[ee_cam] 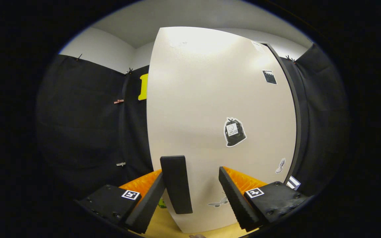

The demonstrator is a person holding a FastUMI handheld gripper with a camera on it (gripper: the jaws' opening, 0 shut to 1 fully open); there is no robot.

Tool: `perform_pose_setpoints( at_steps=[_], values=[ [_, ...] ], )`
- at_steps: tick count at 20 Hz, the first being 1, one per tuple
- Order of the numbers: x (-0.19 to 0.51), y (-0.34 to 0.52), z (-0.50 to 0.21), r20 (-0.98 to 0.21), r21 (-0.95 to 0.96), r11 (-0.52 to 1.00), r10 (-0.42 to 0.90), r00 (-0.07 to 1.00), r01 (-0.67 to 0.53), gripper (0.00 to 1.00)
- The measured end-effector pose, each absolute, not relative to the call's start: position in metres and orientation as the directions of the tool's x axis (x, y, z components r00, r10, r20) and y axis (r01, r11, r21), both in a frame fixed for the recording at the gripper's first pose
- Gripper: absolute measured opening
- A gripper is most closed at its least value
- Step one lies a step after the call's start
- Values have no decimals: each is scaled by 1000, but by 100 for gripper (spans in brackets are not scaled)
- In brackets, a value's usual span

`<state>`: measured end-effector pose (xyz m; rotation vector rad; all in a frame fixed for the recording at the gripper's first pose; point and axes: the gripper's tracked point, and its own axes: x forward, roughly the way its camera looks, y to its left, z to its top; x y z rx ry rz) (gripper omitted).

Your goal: Open the shoe cabinet door, grab the shoes and put them into the shoe cabinet, then close the shoe cabinet door.

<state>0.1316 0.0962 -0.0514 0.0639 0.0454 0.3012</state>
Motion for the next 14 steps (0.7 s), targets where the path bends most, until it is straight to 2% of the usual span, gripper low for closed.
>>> perform_pose_setpoints(
  at_steps=[7,14],
  values=[
    [122,111,-35,3,33,952,303,953,-303,99],
    [99,97,-20,39,-15,973,231,972,-231,98]
  ],
)
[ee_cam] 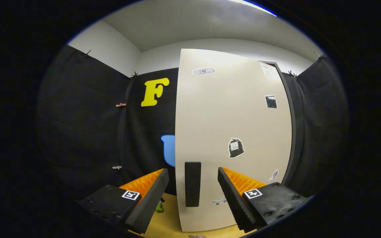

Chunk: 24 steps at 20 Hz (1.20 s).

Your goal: Open the shoe cabinet door, grab the shoes and put them into the shoe cabinet, then close the shoe cabinet door.

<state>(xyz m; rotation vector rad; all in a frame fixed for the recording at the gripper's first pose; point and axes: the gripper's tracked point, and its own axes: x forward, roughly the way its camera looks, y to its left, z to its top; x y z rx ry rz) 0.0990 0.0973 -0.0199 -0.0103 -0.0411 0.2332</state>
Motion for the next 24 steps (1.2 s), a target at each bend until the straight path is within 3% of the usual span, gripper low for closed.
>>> perform_pose_setpoints(
  at_steps=[4,24],
  values=[
    [92,86,-15,68,-66,987,153,986,-149,97],
    [98,57,-11,54,-41,996,83,995,-80,97]
  ],
)
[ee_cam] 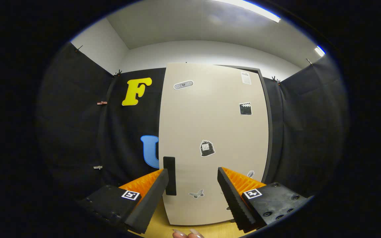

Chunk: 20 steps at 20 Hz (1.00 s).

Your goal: Open the shoe cabinet door, grab the shoes and put them into the shoe cabinet, then close the shoe cabinet door.

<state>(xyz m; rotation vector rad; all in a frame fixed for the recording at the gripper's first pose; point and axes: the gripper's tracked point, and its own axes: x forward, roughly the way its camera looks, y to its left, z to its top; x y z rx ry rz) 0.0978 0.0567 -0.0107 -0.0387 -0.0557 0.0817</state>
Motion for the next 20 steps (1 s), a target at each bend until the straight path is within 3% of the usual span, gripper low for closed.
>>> perform_pose_setpoints(
  at_steps=[20],
  values=[
    [97,50,-3,86,-125,990,73,994,-62,97]
  ],
)
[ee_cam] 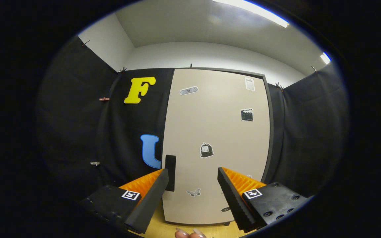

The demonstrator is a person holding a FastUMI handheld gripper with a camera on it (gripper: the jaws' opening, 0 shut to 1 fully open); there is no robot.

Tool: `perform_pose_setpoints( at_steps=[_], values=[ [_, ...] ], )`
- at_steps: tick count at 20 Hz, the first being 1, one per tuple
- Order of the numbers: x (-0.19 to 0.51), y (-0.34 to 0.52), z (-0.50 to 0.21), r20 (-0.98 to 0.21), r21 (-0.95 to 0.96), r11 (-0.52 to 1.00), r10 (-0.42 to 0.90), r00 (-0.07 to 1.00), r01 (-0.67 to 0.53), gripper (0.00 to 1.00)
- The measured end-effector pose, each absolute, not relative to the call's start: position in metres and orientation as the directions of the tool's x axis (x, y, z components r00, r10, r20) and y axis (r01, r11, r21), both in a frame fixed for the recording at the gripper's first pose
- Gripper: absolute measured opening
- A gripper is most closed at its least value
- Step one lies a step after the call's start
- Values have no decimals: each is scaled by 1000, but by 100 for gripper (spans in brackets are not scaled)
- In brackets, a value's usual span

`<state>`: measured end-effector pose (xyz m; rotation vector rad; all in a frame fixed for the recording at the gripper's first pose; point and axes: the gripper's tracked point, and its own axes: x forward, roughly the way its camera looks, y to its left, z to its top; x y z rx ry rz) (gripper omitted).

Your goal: Open the shoe cabinet door, grab the shoes and put them into the shoe cabinet, then close the shoe cabinet door.

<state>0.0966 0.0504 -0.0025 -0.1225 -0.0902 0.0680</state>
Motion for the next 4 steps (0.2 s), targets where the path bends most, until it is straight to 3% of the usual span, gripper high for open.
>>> perform_pose_setpoints(
  at_steps=[4],
  values=[
    [91,55,2,99,-99,992,86,991,-76,97]
  ],
)
